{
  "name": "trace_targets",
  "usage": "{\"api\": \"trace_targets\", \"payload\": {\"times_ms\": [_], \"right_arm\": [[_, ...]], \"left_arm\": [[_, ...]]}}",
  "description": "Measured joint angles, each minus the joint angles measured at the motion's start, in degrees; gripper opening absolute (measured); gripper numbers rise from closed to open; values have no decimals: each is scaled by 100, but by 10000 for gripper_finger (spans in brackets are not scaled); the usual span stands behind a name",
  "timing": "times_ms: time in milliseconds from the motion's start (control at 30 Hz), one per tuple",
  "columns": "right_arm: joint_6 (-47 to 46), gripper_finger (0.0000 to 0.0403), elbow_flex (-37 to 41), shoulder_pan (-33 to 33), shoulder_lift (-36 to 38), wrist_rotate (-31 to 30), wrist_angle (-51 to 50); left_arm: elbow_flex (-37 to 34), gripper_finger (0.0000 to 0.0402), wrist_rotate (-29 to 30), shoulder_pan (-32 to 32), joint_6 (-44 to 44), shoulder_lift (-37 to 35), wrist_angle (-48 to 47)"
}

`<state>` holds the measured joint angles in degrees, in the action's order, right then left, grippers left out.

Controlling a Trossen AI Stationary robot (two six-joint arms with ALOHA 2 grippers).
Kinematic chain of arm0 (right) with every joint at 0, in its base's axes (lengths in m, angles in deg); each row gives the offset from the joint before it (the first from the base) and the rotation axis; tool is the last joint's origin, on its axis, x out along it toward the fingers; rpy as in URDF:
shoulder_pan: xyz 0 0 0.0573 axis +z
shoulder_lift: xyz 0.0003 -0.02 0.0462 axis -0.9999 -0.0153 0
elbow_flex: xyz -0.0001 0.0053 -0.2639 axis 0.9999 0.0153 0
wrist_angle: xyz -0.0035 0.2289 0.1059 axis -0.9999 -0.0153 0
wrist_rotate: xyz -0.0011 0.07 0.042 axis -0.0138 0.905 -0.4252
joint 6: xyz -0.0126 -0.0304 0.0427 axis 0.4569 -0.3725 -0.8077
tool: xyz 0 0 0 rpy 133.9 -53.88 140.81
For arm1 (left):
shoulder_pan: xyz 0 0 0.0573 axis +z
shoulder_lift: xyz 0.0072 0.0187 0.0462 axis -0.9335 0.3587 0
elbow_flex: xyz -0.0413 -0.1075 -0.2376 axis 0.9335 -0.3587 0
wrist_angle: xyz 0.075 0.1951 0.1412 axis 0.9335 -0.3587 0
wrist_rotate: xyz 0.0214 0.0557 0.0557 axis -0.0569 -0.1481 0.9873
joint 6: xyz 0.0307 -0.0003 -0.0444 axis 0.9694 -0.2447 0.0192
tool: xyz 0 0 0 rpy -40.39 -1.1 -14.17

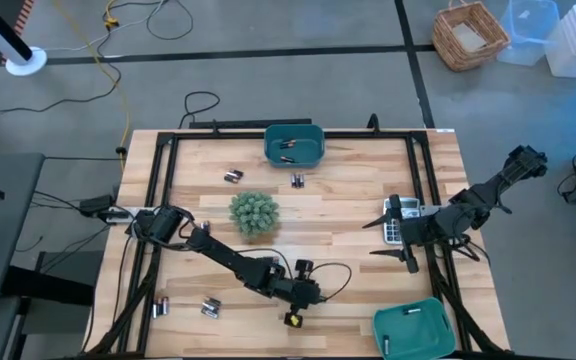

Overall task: Sort batteries
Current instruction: Put the black battery into the blue bin

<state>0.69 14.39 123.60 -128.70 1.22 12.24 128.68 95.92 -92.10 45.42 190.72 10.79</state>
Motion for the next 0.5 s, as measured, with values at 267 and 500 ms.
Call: {"api": "trace_targets", "payload": {"times_ms": [267,500], "right_arm": [[9,306,0,0,184,-2,-71],[97,306,0,0,306,-2,-111]], "left_arm": [[4,44,26,217,229,-158,240],[9,44,108,586,575,-579,233]]}}
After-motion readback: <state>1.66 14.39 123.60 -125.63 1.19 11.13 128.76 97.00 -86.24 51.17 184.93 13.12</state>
